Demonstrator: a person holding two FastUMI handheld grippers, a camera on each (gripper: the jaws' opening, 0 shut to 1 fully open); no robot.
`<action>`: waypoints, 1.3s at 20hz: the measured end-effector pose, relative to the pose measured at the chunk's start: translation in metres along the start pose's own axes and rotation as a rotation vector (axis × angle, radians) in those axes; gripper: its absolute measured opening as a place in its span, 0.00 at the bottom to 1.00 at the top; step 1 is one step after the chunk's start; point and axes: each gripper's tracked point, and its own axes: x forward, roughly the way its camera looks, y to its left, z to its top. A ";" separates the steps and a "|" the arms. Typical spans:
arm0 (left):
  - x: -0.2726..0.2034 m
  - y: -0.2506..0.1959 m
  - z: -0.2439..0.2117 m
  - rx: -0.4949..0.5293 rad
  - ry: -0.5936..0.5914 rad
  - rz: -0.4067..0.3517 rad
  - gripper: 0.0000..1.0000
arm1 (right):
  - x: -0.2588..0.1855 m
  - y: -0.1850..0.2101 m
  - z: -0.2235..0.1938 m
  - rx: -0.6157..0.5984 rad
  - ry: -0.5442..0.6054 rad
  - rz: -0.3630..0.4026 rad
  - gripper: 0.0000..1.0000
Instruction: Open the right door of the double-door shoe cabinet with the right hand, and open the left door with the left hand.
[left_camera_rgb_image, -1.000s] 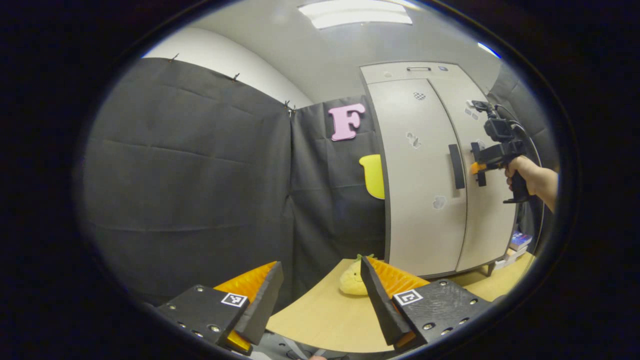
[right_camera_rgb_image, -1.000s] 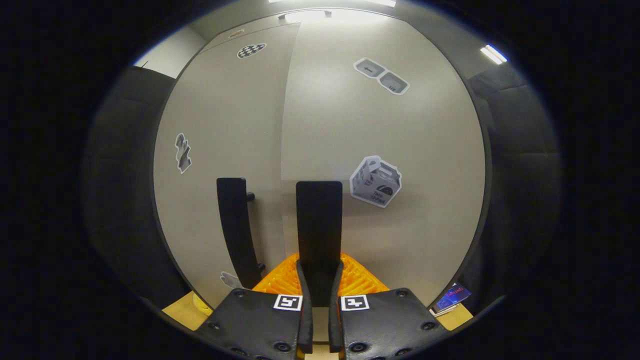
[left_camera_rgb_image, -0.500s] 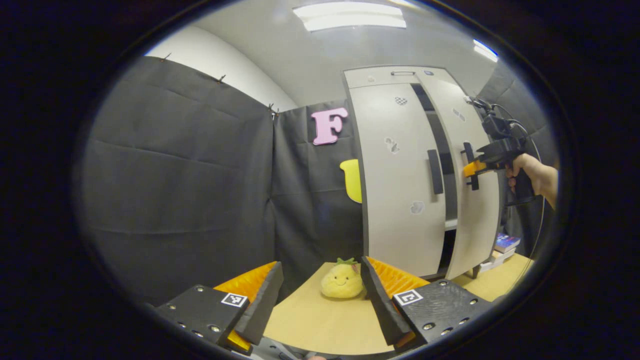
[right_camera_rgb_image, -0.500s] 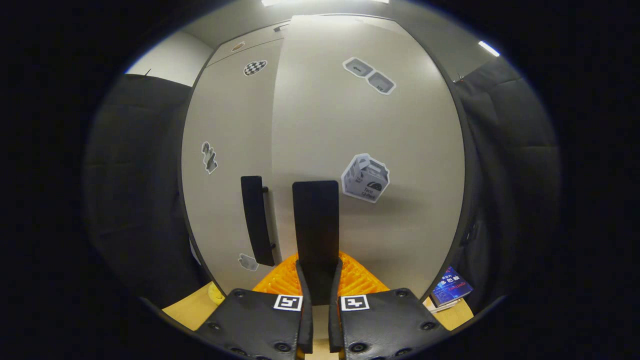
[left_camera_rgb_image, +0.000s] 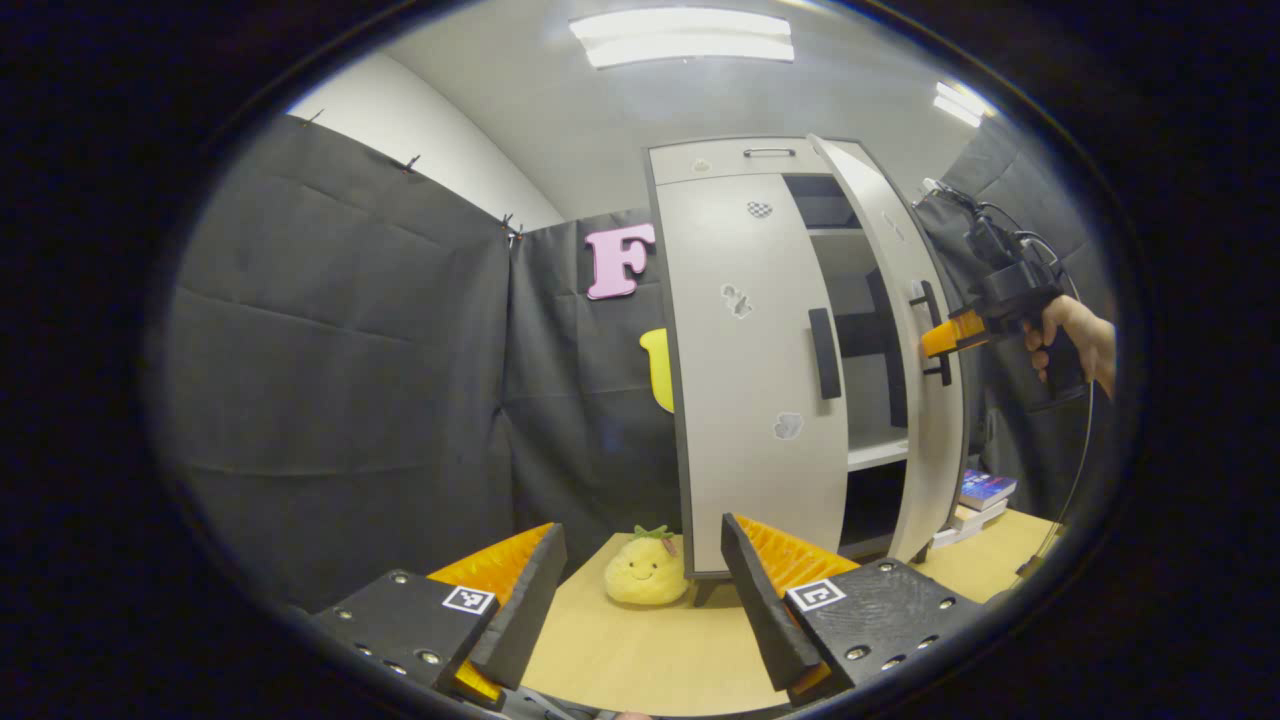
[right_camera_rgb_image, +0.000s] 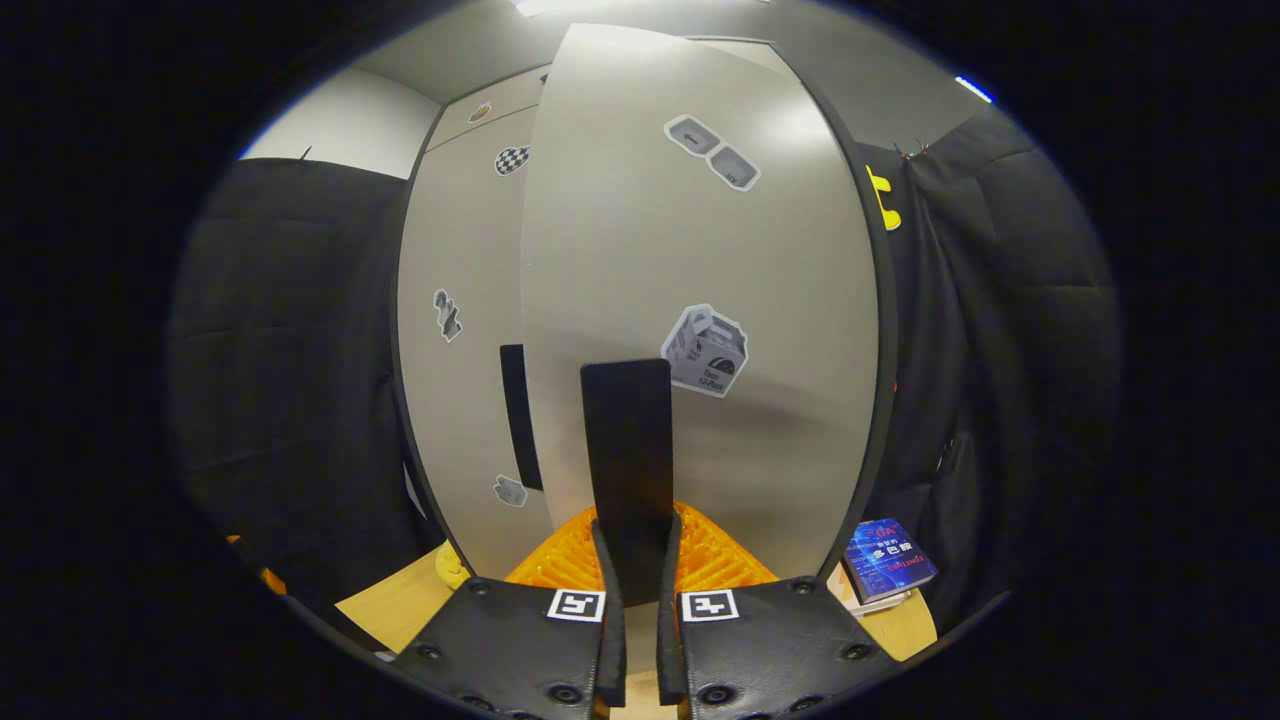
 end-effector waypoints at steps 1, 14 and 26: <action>0.001 -0.003 -0.001 0.002 0.001 -0.008 0.91 | -0.005 -0.003 -0.001 0.003 0.003 0.002 0.12; 0.014 -0.066 0.011 0.017 -0.030 -0.112 0.90 | -0.036 -0.039 -0.002 -0.009 0.017 0.000 0.13; 0.031 -0.127 0.015 0.006 -0.035 -0.218 0.90 | -0.051 -0.080 0.003 -0.076 0.018 -0.114 0.13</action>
